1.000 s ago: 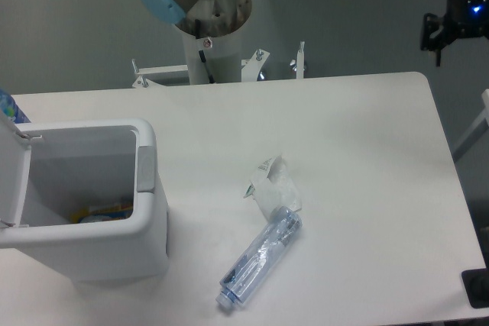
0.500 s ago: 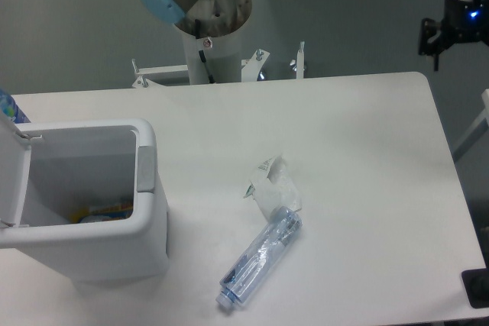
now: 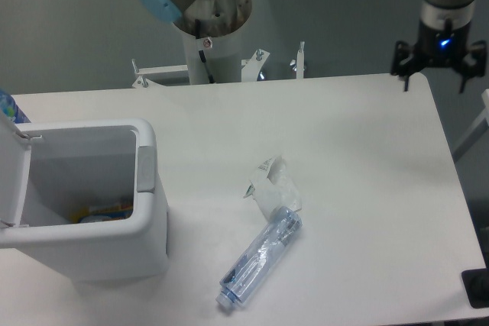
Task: Place the trash in the trash can
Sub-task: 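Move the gripper from its rest pose toward the crumpled plastic wrapper, then lower the open gripper onto the crumpled plastic wrapper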
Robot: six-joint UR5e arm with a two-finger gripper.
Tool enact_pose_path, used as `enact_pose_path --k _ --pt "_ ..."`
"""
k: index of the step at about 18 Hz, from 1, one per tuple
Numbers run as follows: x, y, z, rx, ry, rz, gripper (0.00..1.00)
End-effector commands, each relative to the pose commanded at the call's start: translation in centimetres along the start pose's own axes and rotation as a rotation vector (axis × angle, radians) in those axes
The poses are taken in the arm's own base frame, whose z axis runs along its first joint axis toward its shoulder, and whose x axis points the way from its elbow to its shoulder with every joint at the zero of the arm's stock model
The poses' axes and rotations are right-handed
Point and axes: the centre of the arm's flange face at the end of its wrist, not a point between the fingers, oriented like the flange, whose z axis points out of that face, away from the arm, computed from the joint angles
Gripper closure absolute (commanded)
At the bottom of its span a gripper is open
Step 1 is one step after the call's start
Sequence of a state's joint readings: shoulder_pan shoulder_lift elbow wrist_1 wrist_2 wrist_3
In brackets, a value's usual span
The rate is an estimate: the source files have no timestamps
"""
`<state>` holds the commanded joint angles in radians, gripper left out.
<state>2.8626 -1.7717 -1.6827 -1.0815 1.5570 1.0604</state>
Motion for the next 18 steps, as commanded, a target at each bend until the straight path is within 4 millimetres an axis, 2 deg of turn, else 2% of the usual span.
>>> enact_pose_path --k 3,5,10,15,18 --pt "3.1 -2.4 2.3 0.004 0.061 -0.007 0.0" --pt "5.9 -4.4 3.7 0.005 0.103 -0.018 0.0" --pt "10.2 -8.1 6.8 0.059 0.239 -0.071 0.0" --pt "13.2 -10.0 9.2 0.073 0.332 -0.07 0.0" --pt "14.0 -10.8 10.4 0.068 0.337 -0.07 0.0"
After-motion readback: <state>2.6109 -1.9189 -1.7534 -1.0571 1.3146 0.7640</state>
